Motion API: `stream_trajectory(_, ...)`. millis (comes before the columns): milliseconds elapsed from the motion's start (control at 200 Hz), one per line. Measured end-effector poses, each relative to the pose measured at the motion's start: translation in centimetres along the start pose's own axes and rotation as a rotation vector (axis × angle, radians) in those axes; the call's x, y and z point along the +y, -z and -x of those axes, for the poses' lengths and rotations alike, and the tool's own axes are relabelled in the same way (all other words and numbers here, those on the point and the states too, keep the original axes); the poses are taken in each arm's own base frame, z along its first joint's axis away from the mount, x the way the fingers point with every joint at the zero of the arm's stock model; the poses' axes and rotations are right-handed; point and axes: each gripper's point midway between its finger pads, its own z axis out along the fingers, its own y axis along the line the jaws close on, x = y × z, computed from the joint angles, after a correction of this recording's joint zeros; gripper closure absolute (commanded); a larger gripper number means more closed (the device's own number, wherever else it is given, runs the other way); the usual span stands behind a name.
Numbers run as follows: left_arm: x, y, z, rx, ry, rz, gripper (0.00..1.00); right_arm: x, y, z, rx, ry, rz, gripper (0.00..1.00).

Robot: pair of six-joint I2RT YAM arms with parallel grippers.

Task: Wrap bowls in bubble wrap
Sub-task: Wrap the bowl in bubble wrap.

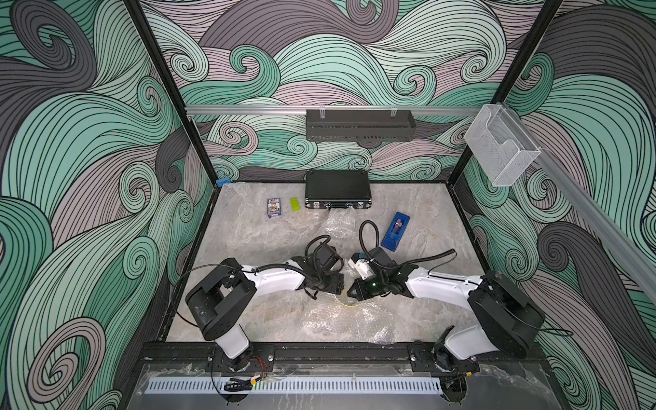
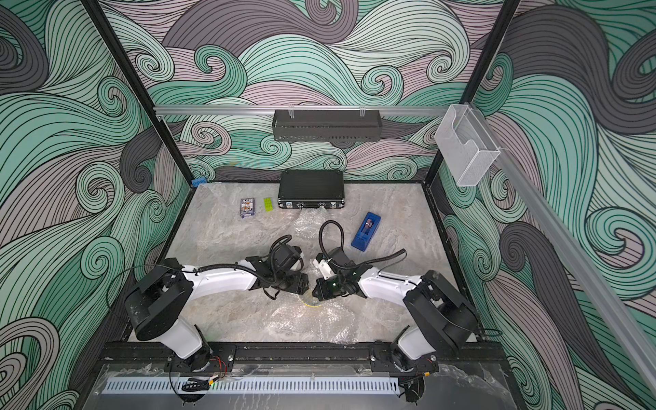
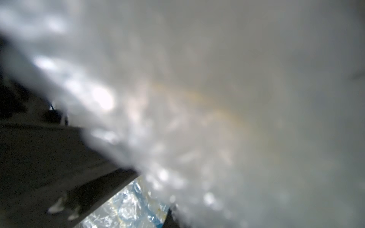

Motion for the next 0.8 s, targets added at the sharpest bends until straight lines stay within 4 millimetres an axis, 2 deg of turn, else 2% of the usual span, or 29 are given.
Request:
stream_trajectory(230, -1.2, 2.5, 0.9, -0.058, 0.033, -0.062, 0.16, 0.0, -0.1, 0.0, 0.002, 0.010, -0.002, 0.97)
stream_trajectory(400, -1.5, 2.8, 1.4, -0.064, 0.060, -0.089, 0.15, 0.0, -0.1, 0.0, 0.002, 0.011, -0.002, 0.96)
stream_trajectory(480, -1.4, 2.4, 1.8, -0.059, 0.070, -0.081, 0.17, 0.0, -0.1, 0.0, 0.002, 0.011, -0.002, 0.96)
stream_trajectory(640, -0.7, 0.4, 2.2, -0.032, 0.094, -0.045, 0.22, 0.0, -0.1, 0.0, 0.002, 0.011, -0.001, 0.96)
stream_trajectory(725, -0.2, -0.6, 1.7, -0.009, 0.104, -0.028, 0.32, 0.0, -0.1, 0.0, 0.001, 0.012, -0.001, 0.95)
stream_trajectory(801, -0.1, -1.1, 1.7, -0.001, 0.109, -0.025, 0.40, 0.2, 0.1, 0.1, -0.004, 0.015, 0.003, 0.90)
